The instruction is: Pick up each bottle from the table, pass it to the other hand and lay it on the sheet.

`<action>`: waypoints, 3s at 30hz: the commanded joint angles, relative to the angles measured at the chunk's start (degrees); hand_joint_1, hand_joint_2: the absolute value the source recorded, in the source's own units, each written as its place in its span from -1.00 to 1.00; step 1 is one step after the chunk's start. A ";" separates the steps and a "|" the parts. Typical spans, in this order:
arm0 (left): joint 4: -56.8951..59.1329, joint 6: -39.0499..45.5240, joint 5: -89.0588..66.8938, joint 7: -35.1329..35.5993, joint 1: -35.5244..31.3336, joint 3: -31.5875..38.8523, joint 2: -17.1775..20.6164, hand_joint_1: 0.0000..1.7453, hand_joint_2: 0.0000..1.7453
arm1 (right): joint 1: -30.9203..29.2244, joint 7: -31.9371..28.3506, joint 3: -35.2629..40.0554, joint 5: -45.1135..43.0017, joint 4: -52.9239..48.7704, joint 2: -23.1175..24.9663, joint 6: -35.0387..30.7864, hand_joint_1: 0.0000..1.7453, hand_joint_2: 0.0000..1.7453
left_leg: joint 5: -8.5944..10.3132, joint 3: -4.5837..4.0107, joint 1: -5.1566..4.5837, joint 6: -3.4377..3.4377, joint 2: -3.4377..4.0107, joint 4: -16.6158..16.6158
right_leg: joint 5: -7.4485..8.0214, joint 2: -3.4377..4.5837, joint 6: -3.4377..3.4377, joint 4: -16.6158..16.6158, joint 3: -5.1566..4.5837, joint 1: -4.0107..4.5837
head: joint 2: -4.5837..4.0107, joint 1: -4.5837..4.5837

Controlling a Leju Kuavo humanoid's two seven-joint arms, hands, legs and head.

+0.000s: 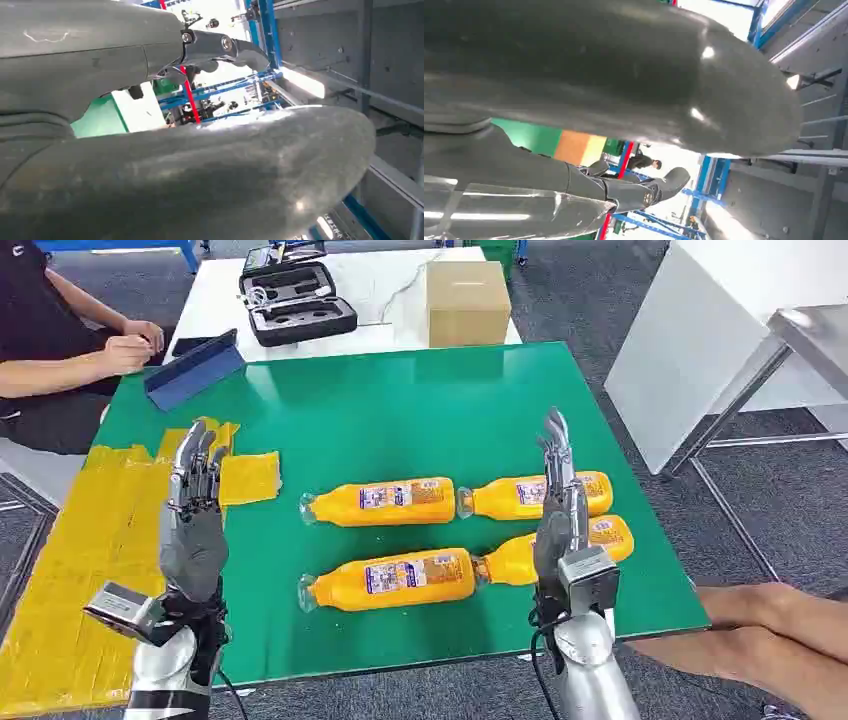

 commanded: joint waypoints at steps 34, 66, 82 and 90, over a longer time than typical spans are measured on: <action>6.66 -1.25 1.03 -0.52 -2.33 2.59 0.09 -1.00 -1.00 | -14.19 19.88 16.29 20.92 27.23 -11.50 11.09 -1.00 1.00 | 0.03 0.12 0.00 0.04 0.06 -0.02 | 0.06 0.00 0.01 -0.03 0.14 0.01 | 0.00 0.00; 11.69 -2.29 2.29 0.16 -6.95 1.38 0.15 -1.00 -1.00 | -25.55 24.00 29.71 21.42 43.54 -9.55 16.93 -1.00 1.00 | 0.09 0.04 -0.02 0.02 0.04 0.01 | 0.07 0.00 0.05 0.03 0.05 -0.01 | 0.00 0.00; 13.53 -2.28 2.75 0.48 -8.14 1.11 0.08 -1.00 -1.00 | -29.14 25.41 35.81 21.61 48.11 -8.80 19.89 -1.00 1.00 | 0.12 0.05 -0.02 -0.01 -0.01 0.01 | 0.07 -0.05 0.03 0.04 0.06 -0.01 | 0.00 0.00; 15.04 -2.32 3.22 0.54 -9.11 0.79 0.09 -1.00 -1.00 | -31.76 26.27 40.55 20.94 50.74 -9.59 23.49 -1.00 1.00 | 0.12 0.07 -0.03 -0.02 -0.01 0.02 | 0.07 -0.07 0.01 0.05 0.08 -0.02 | 0.00 0.00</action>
